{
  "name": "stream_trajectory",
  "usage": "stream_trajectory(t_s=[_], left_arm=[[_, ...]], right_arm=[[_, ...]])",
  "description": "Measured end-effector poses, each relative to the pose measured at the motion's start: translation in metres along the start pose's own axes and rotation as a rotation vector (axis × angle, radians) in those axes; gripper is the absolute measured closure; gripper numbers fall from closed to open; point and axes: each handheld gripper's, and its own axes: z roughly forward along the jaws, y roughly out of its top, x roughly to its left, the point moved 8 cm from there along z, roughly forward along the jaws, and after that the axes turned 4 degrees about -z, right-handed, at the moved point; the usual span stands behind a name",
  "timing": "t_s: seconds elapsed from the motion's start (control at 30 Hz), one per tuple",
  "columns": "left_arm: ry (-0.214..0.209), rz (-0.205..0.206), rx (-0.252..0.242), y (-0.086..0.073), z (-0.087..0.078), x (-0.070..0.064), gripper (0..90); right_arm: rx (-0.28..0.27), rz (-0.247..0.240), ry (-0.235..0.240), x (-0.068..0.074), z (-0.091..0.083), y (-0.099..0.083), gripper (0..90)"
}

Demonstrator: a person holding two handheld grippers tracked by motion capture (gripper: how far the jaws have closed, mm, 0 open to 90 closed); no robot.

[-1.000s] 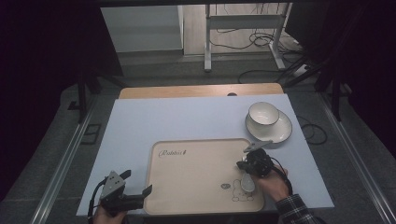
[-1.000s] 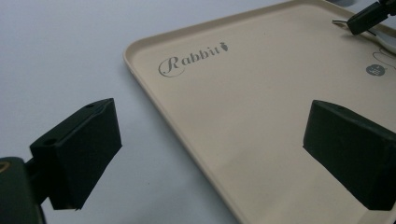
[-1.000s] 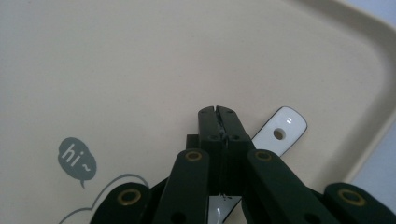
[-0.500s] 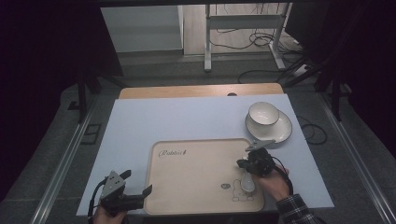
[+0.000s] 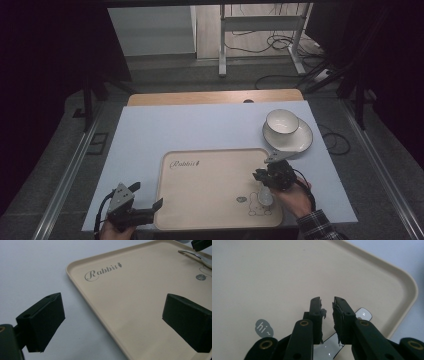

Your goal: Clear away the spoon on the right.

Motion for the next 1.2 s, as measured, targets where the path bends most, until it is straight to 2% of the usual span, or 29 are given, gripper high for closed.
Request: stream_trajectory(t_s=[0.53, 0.7, 0.83, 0.87, 0.93, 0.97, 1.1, 1.2], left_arm=[[-0.006, 0.01, -0.003, 0.0, -0.001, -0.001, 3.7], [-0.005, 0.012, -0.005, 0.0, -0.001, -0.001, 3.7], [-0.005, 0.012, -0.005, 0.0, -0.001, -0.001, 3.8], [-0.005, 0.012, -0.006, 0.0, -0.001, -0.001, 3.8], [-0.005, 0.012, -0.006, 0.0, -0.001, -0.001, 3.8], [-0.005, 0.012, -0.006, 0.0, -0.001, -0.001, 3.7], [-0.005, 0.012, -0.006, 0.0, -0.001, -0.001, 3.8], [-0.006, 0.011, -0.007, 0.0, -0.001, -0.001, 3.7]], right_arm=[[-0.021, -0.001, -0.009, 0.003, -0.01, -0.001, 63.6], [-0.039, -0.002, -0.022, 0.003, -0.014, -0.002, 54.3], [-0.052, -0.012, -0.037, 0.003, -0.019, -0.003, 42.7], [-0.054, -0.011, -0.043, 0.003, -0.021, -0.004, 36.8], [-0.058, -0.011, -0.045, 0.003, -0.022, -0.004, 35.4], [-0.066, -0.015, -0.052, 0.004, -0.025, -0.004, 30.7], [-0.082, -0.025, -0.06, 0.006, -0.03, -0.003, 23.5], [-0.087, -0.025, -0.065, 0.007, -0.032, -0.003, 20.8]])
